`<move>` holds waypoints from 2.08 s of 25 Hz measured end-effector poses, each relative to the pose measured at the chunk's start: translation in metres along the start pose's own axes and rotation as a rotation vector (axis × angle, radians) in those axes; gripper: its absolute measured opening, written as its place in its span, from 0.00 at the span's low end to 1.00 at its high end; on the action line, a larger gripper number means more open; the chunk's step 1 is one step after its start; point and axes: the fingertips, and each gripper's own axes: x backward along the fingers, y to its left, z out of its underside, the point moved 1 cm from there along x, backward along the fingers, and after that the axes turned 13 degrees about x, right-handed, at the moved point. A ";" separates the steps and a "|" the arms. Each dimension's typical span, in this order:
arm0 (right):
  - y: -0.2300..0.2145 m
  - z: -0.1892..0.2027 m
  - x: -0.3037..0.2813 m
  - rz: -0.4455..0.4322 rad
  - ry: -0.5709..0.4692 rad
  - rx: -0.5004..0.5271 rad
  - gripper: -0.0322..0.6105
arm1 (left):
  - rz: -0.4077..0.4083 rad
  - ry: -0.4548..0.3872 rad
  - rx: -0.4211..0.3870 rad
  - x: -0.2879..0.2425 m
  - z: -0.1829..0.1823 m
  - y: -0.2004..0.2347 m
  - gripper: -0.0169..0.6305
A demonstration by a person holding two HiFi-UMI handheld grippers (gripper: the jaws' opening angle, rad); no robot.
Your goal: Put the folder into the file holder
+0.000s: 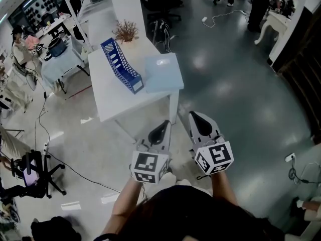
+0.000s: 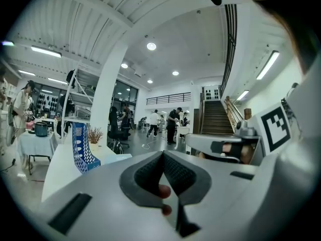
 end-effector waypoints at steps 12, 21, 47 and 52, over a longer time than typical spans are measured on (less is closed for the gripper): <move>0.002 0.005 -0.040 0.053 0.022 0.011 0.05 | 0.053 0.017 0.000 -0.017 -0.008 0.039 0.03; -0.003 0.006 -0.062 0.077 0.031 0.019 0.05 | 0.081 0.023 0.005 -0.031 -0.013 0.057 0.03; -0.059 0.034 -0.148 0.081 0.058 0.003 0.05 | 0.087 0.028 0.009 -0.121 -0.033 0.104 0.03; -0.070 0.042 -0.168 0.078 0.068 -0.005 0.05 | 0.081 0.033 0.014 -0.140 -0.035 0.117 0.03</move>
